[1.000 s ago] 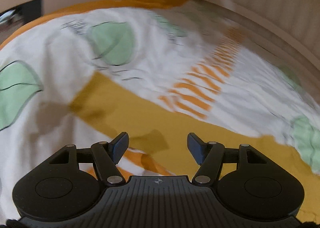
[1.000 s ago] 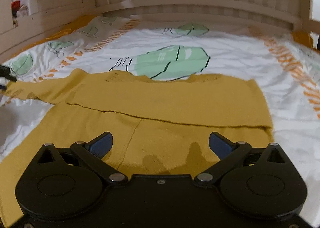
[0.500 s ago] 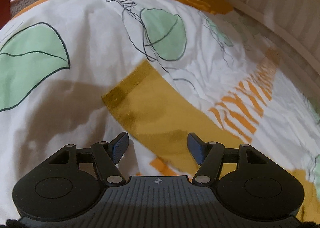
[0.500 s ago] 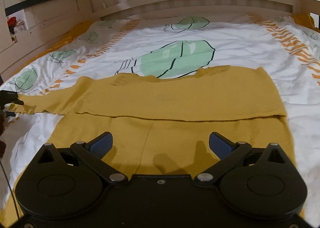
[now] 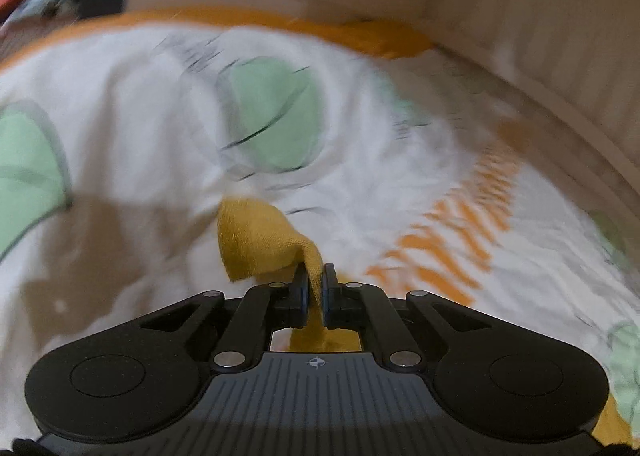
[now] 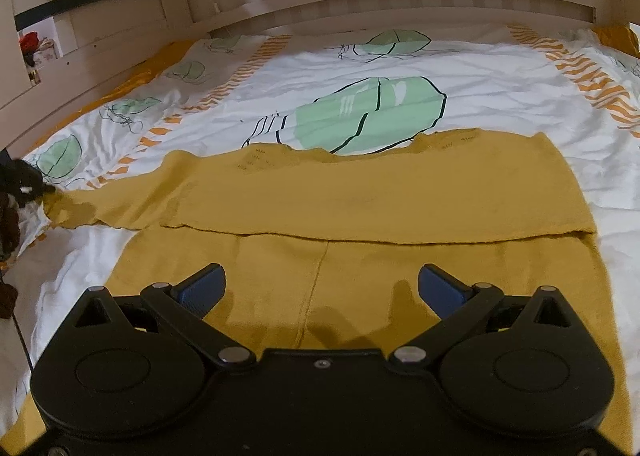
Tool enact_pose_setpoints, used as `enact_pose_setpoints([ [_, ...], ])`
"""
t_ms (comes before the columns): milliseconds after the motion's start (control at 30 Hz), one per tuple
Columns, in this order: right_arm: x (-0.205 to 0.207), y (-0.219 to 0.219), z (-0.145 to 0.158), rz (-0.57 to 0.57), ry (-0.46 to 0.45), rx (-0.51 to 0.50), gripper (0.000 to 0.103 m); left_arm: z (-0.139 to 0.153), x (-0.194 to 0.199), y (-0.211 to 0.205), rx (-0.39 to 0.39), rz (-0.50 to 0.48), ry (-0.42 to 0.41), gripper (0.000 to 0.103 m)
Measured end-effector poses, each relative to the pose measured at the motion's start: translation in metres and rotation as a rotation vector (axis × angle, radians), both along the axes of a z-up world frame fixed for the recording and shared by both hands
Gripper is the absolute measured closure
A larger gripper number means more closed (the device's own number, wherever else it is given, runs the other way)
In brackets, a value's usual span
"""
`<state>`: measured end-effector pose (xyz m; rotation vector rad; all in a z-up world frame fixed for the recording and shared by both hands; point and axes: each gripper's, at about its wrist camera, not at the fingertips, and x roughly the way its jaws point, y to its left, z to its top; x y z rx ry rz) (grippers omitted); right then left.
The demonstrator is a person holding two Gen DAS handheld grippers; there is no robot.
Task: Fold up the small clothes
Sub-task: 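Move the left gripper to the other sleeve cuff and close on it, then lift the sleeve with the left gripper, lay it across the body, release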
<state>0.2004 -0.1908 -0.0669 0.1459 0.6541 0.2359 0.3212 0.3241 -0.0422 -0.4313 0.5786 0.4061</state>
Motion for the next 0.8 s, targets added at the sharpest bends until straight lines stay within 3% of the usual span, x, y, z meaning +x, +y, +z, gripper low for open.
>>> enact_pose_setpoints([
  [200, -0.002, -0.008, 0.010, -0.015, -0.007, -0.002, 0.001, 0.062, -0.003, -0.070, 0.055, -0.193, -0.089, 0.097],
  [467, 0.000, -0.036, 0.022, -0.097, 0.007, -0.027, 0.001, 0.133, -0.009, -0.216, 0.045, -0.503, -0.231, 0.097],
  [633, 0.003, -0.062, 0.028, -0.188, 0.021, -0.036, 0.001, 0.138, -0.005, -0.308, -0.012, -0.658, -0.257, 0.097],
  [800, 0.007, -0.092, 0.032, -0.278, 0.055, -0.001, 0.001, 0.112, 0.004, -0.389, -0.054, -0.758, -0.226, 0.097],
])
